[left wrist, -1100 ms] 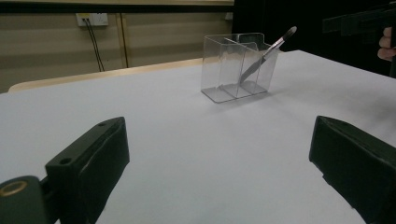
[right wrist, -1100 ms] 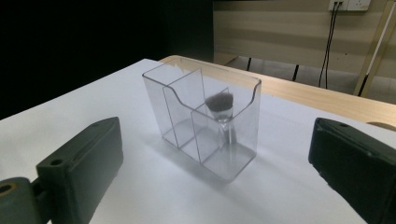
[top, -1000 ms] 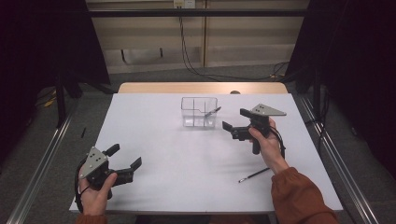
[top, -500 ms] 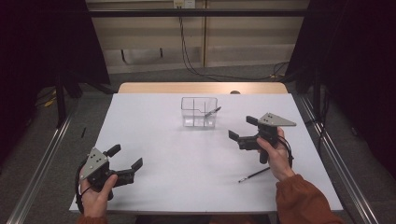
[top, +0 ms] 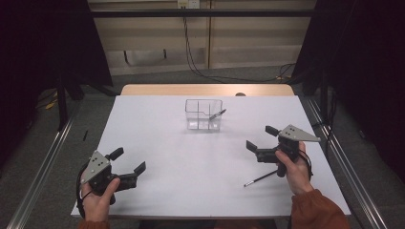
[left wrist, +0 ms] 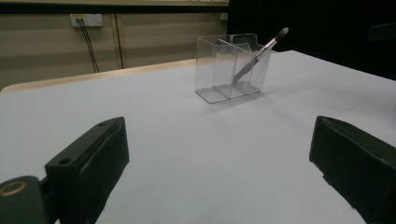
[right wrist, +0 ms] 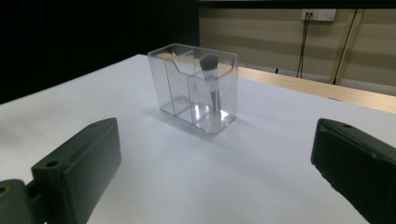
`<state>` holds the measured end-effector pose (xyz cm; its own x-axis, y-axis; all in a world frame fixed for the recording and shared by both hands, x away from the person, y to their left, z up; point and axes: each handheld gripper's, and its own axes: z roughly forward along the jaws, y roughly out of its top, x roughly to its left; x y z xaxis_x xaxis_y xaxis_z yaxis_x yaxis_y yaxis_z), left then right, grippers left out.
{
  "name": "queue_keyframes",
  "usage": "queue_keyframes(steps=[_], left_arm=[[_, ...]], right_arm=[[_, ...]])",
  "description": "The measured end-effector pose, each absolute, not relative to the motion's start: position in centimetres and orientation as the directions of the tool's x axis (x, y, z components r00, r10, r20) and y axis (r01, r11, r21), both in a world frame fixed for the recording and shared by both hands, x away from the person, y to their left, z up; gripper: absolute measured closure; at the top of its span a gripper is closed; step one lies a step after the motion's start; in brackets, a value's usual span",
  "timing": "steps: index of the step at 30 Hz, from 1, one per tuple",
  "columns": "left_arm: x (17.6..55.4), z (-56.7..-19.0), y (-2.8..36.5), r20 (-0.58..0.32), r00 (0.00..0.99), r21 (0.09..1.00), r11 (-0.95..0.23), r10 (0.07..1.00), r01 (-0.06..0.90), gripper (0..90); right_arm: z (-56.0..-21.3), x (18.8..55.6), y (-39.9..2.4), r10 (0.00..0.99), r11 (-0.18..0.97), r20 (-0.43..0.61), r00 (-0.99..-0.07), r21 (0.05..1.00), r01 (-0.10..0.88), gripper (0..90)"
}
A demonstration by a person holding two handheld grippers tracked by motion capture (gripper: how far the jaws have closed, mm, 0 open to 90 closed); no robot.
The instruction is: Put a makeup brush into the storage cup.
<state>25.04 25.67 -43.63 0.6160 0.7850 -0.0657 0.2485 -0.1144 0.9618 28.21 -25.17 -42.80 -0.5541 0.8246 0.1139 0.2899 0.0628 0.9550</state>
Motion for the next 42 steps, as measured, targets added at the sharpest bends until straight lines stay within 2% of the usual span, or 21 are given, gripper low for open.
queue_keyframes(steps=[31,42], left_arm=[[24.4,-43.7,25.9,-0.072,0.616,0.961,-0.111,0.784,0.254,2.9],[24.1,-43.7,25.9,-0.062,0.613,0.959,-0.123,0.788,0.256,2.3]], right_arm=[[-44.1,21.9,-28.2,0.861,0.073,0.092,-0.5,0.951,0.301,1.0],[-44.3,21.2,-28.8,0.858,0.086,0.087,-0.506,0.948,0.307,1.0]])
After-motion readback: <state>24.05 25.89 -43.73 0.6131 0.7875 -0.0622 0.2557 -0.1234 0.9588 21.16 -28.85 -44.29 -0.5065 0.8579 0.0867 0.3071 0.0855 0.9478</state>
